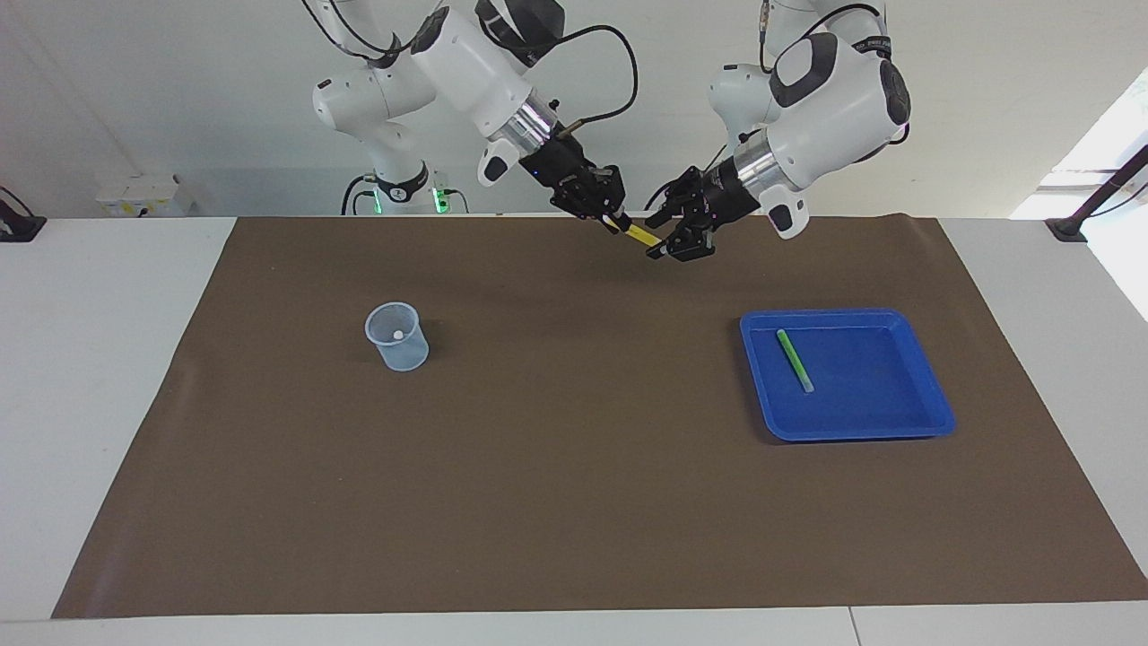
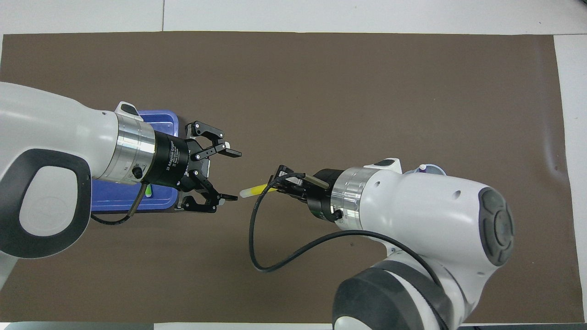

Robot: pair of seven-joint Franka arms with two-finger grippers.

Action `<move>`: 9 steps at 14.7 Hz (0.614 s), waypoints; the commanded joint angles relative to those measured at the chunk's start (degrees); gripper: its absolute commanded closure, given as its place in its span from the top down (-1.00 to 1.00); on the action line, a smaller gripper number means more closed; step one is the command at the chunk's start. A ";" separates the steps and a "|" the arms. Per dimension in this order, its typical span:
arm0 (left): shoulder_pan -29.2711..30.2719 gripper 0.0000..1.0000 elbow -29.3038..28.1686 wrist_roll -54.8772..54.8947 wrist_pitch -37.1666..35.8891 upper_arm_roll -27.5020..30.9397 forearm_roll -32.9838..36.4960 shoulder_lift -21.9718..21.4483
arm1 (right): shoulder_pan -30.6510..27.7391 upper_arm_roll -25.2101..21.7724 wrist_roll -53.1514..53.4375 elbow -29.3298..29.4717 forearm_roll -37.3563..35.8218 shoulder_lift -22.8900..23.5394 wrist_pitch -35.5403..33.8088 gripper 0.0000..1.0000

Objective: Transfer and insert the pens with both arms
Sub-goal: 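Open the left gripper while the right gripper carries the yellow pen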

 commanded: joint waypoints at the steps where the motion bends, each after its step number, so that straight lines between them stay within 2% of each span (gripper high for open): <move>1: 3.43 1.00 -1.71 7.19 -0.17 0.52 -0.22 -1.57 | -7.38 -0.06 -11.87 2.20 -9.78 -3.25 -14.41 -1.00; 3: 6.42 1.00 -1.71 12.65 -1.75 0.52 4.76 -1.57 | -13.01 0.03 -28.53 2.20 -22.61 -5.54 -22.44 -1.00; 4: 7.22 1.00 -1.80 16.77 -2.37 0.52 7.05 -1.66 | -15.90 -0.06 -37.32 2.38 -24.93 -5.64 -24.47 -1.00; 7: 11.69 1.00 -3.55 32.67 -4.22 0.52 10.75 -2.45 | -24.17 0.03 -52.57 -0.24 -27.49 -6.34 -23.27 -1.00; 9: 13.55 1.00 -4.69 42.07 -4.22 0.52 14.35 -2.28 | -27.34 0.03 -58.74 -2.97 -27.76 -6.87 -20.02 -1.00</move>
